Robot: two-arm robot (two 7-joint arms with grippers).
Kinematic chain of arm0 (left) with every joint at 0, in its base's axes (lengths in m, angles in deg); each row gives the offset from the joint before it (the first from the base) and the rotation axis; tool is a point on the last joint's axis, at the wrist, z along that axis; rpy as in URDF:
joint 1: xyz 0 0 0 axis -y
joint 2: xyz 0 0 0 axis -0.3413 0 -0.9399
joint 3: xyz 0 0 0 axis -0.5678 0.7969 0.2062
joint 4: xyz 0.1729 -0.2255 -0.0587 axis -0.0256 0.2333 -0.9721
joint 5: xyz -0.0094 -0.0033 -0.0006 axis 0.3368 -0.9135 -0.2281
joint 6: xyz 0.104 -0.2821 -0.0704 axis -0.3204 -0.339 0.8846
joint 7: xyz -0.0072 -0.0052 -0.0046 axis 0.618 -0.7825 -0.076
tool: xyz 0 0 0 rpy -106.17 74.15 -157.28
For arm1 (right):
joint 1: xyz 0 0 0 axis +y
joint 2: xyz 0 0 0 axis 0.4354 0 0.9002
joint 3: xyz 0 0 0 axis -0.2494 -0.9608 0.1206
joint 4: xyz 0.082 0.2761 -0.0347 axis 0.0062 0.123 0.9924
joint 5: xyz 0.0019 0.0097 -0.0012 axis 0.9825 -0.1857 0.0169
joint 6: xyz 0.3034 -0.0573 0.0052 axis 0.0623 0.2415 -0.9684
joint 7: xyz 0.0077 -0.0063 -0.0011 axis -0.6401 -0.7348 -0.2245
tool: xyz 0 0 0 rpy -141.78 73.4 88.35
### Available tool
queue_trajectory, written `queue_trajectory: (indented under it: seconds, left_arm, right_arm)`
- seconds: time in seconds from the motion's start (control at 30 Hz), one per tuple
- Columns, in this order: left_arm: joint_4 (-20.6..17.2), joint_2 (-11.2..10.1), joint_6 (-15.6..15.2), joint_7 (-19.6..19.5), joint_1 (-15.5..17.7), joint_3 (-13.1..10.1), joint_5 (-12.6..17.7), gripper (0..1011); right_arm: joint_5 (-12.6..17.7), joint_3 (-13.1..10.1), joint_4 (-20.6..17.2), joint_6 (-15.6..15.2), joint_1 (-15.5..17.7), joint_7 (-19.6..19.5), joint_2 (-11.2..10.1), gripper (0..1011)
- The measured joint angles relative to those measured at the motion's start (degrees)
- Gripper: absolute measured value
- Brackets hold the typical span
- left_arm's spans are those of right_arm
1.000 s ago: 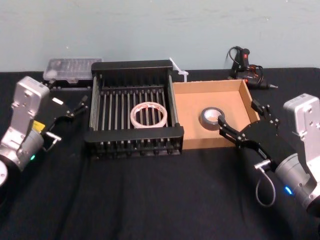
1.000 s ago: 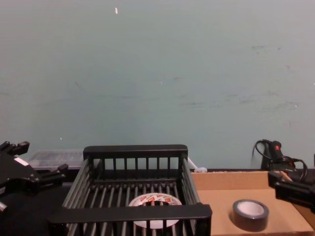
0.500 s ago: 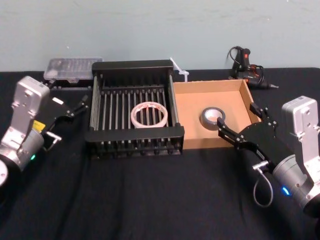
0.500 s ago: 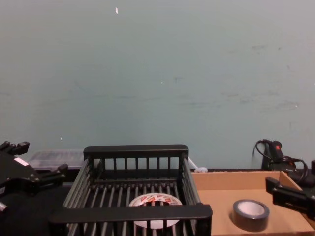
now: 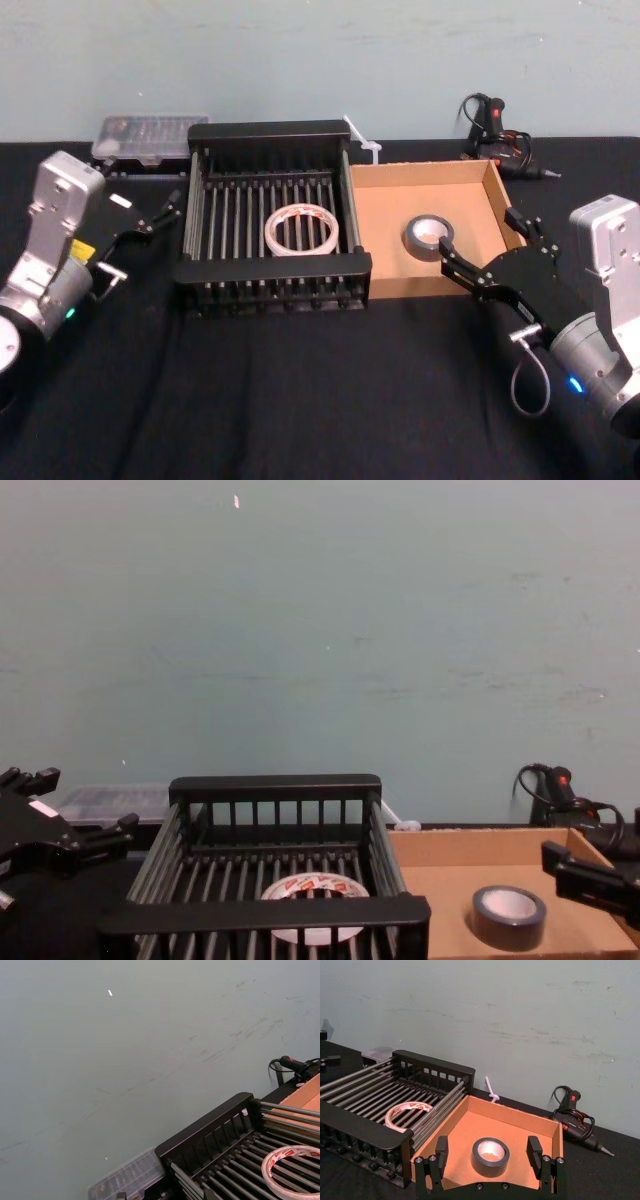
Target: Pick up the white tape and place it into the black box , Pick up the silver tape and place it into the brown box.
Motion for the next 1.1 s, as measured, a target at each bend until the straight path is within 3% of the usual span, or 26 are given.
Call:
queue_trajectory:
  seconds: [1.1]
  left_arm:
    - [0.0,0.0,0.0,0.0,0.0,0.0,0.0,1001]
  right_arm:
    - [0.0,0.0,-0.1,0.0,0.1,-0.1,0.0,1002]
